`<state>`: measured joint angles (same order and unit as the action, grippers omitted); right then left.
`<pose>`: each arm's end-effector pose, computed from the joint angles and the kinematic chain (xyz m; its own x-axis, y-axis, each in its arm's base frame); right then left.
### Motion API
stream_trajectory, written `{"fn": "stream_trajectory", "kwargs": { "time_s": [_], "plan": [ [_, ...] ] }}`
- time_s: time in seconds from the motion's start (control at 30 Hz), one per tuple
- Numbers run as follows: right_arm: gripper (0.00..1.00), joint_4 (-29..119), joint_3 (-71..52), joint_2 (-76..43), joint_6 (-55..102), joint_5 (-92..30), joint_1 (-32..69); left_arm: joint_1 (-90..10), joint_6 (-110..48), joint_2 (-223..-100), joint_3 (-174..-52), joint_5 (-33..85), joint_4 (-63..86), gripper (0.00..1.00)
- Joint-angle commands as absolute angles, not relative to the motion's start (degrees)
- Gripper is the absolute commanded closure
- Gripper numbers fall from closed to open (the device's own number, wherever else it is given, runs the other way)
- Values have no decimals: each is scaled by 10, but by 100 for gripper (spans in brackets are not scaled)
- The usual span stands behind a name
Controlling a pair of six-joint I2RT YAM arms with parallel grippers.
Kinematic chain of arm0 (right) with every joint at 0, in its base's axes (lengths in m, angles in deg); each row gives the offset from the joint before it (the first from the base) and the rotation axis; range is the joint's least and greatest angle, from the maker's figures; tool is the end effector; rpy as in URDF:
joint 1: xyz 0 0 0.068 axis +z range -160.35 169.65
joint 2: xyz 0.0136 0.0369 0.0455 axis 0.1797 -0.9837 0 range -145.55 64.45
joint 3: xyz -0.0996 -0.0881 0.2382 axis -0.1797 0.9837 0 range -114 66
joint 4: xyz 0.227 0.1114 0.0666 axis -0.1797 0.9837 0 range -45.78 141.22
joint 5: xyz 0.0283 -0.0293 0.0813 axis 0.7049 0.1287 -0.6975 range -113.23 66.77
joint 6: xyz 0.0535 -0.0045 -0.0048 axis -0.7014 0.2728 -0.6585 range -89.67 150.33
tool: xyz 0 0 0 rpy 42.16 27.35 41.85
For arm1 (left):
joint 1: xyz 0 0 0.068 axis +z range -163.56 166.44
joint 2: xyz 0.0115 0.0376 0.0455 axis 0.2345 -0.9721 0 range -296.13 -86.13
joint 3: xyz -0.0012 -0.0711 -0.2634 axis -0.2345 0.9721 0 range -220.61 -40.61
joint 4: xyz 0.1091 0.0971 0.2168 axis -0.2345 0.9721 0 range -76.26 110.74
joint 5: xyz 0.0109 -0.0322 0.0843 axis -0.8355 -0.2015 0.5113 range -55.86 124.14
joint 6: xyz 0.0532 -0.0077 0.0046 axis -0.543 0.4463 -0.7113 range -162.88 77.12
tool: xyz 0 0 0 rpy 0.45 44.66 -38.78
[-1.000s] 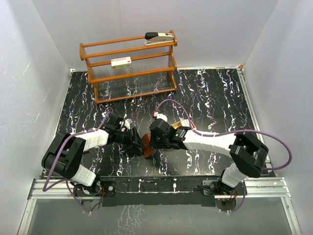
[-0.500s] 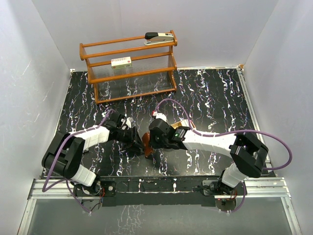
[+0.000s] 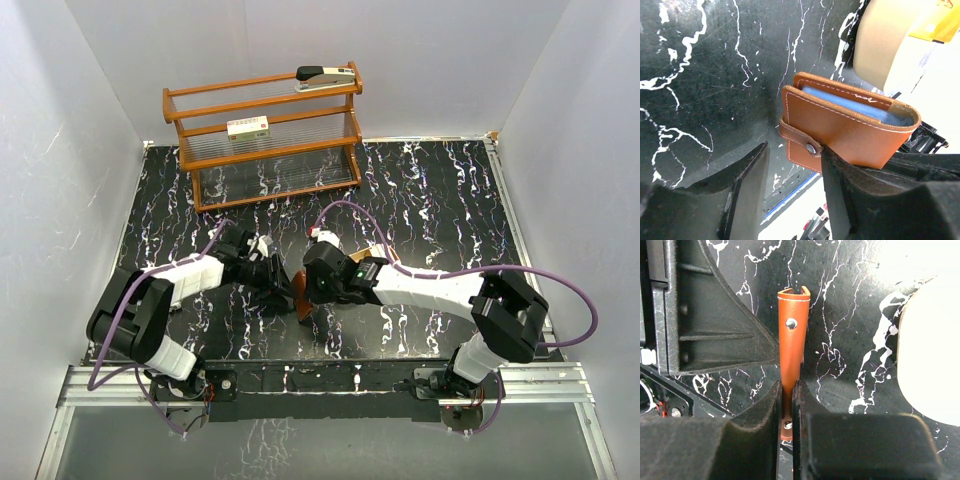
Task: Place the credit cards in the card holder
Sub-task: Open the card holder at the center of the board.
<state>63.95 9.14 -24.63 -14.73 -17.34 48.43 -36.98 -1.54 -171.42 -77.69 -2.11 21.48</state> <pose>0.1703 0.2740 0.2114 -0.8673 -0.0726 -0.4925 -0.2889 0.8791 0.3792 0.2337 -0.1242 0.1488 -0.9832 -0.1545 -0.0967 -0.0335 0.6744 -0.7376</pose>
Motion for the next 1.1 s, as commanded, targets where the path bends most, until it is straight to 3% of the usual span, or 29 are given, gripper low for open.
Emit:
{"fn": "stream_trajectory", "kwargs": {
  "time_s": [0.0,0.27,0.6,0.9,1.07],
  "plan": [
    [100,613,62,-226,-143,-162,488,-369,-39,-1747,-792,7,250,59],
    [100,610,71,-229,-141,-160,488,-369,-69,-1763,-804,82,305,76],
    [100,606,93,-231,-140,-150,488,-369,-68,-1729,-807,94,326,98],
    [64,675,75,-232,-122,-95,488,-369,-71,-1659,-817,84,368,100],
    [56,692,46,-225,-107,-94,488,-369,-65,-1648,-816,32,355,100]
  ]
}}
